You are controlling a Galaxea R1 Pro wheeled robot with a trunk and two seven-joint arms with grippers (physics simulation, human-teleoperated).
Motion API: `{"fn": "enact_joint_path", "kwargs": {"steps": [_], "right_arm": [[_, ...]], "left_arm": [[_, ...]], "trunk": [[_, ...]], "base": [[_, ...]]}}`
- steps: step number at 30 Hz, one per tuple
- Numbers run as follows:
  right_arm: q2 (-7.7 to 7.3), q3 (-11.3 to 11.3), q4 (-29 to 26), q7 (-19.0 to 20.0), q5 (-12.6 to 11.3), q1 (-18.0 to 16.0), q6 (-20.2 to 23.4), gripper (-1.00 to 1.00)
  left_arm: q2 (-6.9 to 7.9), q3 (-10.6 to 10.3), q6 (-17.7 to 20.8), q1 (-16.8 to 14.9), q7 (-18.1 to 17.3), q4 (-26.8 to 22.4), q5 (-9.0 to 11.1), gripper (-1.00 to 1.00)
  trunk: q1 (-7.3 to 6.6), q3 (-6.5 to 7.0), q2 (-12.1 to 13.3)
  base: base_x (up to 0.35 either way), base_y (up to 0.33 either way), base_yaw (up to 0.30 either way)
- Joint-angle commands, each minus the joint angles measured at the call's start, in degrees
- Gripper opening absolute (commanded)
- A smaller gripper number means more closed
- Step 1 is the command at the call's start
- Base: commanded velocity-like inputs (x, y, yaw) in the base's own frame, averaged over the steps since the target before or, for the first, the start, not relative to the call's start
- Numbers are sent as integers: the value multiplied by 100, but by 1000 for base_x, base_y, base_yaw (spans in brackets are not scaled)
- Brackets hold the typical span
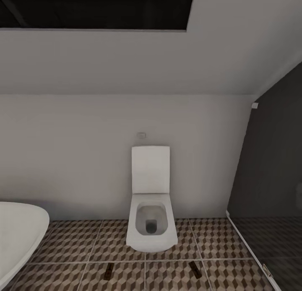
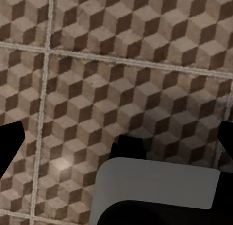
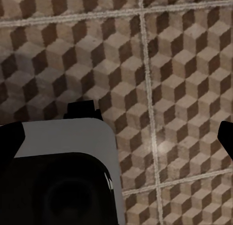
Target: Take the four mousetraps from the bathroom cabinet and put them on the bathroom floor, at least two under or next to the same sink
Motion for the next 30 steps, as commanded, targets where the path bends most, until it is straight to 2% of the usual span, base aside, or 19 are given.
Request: {"fn": "enact_joint_path", "kwargs": {"steps": [1,20,30], "right_arm": [[-1,50,18,-1,-52,-8,-34,100],[-11,51,14,-1,-36,-6,-37,100],[-2,46,16,-1,-49,-8,-35,100]], "left_arm": [[1,-51,-16,-3,14,-1,47,100],[-50,-21,-15,-3,12,-11,18,100],[-19,-48,-17,-3,10,-15,11,100]], "trunk": [[0,-6,-3],[0,-6,-3],[0,-6,-3]], "base": [[0,0,0],[0,0,0],[0,0,0]]}}
